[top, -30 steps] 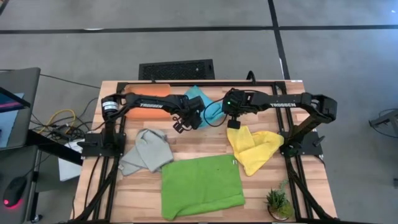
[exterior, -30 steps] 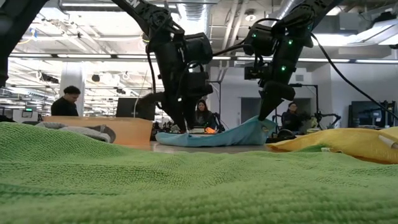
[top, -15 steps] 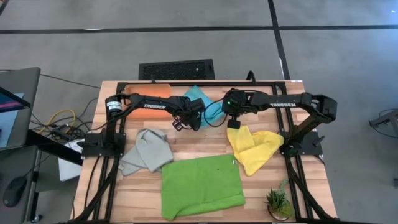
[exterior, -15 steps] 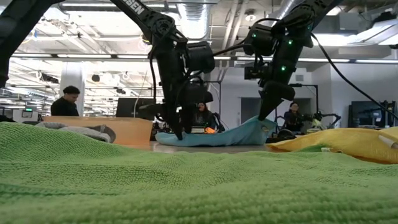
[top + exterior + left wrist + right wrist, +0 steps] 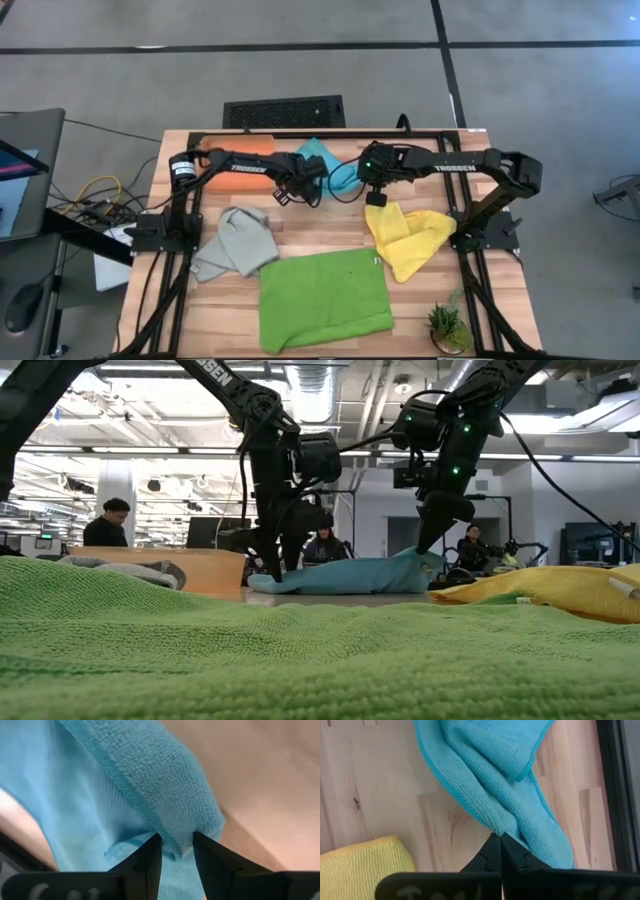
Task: Fold microfiber towels
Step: Fold the blue microfiber cloth
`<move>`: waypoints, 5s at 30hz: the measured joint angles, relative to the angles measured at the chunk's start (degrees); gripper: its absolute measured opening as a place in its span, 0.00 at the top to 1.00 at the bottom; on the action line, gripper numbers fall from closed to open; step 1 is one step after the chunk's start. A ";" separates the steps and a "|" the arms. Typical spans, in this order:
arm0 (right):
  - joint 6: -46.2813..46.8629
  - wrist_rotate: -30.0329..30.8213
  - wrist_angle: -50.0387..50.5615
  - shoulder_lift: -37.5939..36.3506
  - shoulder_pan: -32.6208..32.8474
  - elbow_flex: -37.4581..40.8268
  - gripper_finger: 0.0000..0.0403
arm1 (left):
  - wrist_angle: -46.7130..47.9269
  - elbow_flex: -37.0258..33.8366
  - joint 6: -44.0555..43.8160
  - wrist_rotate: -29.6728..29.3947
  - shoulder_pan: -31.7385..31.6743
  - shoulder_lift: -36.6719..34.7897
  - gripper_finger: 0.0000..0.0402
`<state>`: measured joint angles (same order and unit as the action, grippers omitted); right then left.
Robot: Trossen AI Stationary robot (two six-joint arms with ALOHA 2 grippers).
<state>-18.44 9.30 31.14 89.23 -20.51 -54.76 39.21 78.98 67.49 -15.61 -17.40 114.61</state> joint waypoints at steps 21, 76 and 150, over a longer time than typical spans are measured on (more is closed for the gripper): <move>-0.04 -0.02 0.50 0.00 0.00 -0.02 0.98 | 6.75 0.02 -16.42 3.97 -0.17 0.02 0.99; -1.14 20.82 -2.51 -12.81 -1.56 -0.02 0.98 | 2.78 0.07 -60.11 -20.61 1.15 -16.09 1.00; -5.27 34.76 1.36 -18.32 -0.77 -4.55 0.98 | 15.34 18.11 -47.27 -17.80 -2.69 -18.51 1.00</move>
<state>-23.71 44.06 32.49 70.91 -21.29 -59.31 54.55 97.09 20.22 -33.42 -20.08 96.09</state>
